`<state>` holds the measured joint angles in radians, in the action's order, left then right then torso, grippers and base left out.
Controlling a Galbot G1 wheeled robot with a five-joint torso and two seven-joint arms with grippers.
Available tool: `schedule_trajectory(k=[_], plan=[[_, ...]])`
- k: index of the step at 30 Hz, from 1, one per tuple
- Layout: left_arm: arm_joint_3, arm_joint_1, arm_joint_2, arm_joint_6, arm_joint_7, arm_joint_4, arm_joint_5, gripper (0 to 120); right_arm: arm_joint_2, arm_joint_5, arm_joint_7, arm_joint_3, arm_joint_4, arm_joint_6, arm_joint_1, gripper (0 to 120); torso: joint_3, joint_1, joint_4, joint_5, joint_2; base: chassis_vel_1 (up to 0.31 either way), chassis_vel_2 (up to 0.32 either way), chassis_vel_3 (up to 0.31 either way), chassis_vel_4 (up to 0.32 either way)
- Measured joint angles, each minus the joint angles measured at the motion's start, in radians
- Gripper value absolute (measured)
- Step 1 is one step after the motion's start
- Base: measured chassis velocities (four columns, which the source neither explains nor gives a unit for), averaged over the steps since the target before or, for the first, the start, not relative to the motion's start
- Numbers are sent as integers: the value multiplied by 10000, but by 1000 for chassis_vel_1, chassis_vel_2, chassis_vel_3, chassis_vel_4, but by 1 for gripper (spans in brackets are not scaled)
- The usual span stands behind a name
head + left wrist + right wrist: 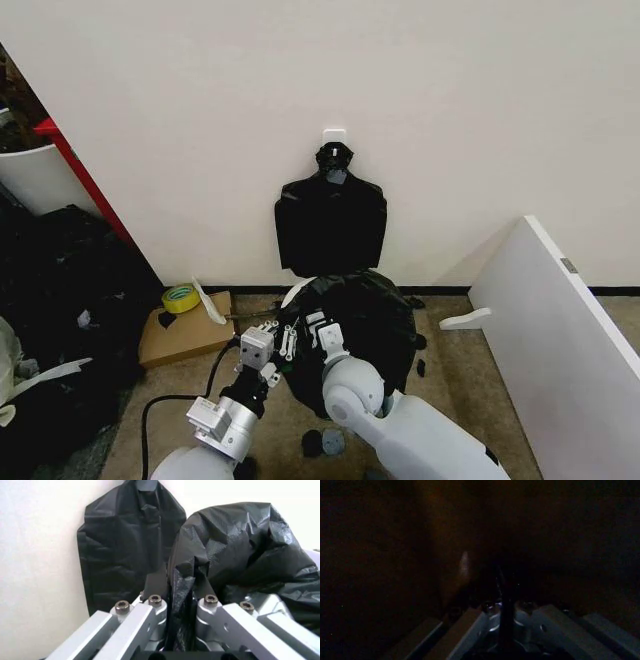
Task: Place the garbage bag over the trash bin.
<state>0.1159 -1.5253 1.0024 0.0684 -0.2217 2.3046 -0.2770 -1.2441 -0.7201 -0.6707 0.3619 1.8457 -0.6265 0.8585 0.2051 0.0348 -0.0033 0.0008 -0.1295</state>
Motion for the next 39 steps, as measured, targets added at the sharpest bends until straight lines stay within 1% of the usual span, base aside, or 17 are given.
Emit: schedule_trajectory(k=[5, 11, 17, 22, 26, 29, 31, 34, 36, 38, 39], plan=[[-79, 12, 16, 46, 190, 21, -181, 5, 275, 235, 782, -92, 334, 452, 227, 0, 0, 0, 0, -1, 0, 0, 0, 0, 0], [-43, -109, -75, 195, 729, 215, -215, 5, 327, 399, 790, -127, 255, 446, 293, 0, 0, 0, 0, 1, 0, 0, 0, 0, 0], [73, -189, -136, 248, 802, 213, -158, 5, 401, 419, 707, -128, 356, 415, 305, 0, 0, 1, 0, 0, 0, 0, 0, 0, 0], [79, -166, -79, 250, 703, 97, -145, 5, 557, 424, 653, -163, 648, 369, 383, 0, 0, 1, 0, 0, 0, 0, 0, 0, 0], [112, 120, 18, 143, 269, -251, -250, 5, 825, 372, 662, -222, 1123, 262, 492, 0, 0, 1, 0, -1, 0, 0, 0, 0, 0], [226, 447, 94, -36, -133, -489, -785, 5, 1141, 326, 932, -345, 1710, 168, 747, 0, 0, 1, 0, 0, 0, 0, 0, 0, 0], [264, 538, 117, -102, -236, -546, -954, 5, 1228, 325, 1041, -400, 1919, 156, 844, 0, 0, 1, 0, 1, 0, 0, 0, 0, 0], [368, 728, 167, -218, -488, -765, -1334, 5, 1457, 333, 1299, -569, 2463, 155, 1110, 10, 0, 1, -2, 1, 0, 0, 0, 0, 0], [461, 853, 228, -295, -653, -1035, -1665, 5, 1663, 369, 1544, -705, 2879, 168, 1284, 20, 0, 1, 0, -1, 0, 0, 0, 0, 0], [491, 905, 262, -318, -717, -1142, -1783, 5, 1738, 391, 1620, -763, 3038, 176, 1352, 22, 0, 1, 1, 0, 0, 0, 0, 0, 0], [525, 972, 318, -350, -811, -1287, -1948, 5, 1832, 436, 1684, -836, 3240, 181, 1444, 26, 0, 1, 1, 2, 0, 0, 0, 0, 0]])
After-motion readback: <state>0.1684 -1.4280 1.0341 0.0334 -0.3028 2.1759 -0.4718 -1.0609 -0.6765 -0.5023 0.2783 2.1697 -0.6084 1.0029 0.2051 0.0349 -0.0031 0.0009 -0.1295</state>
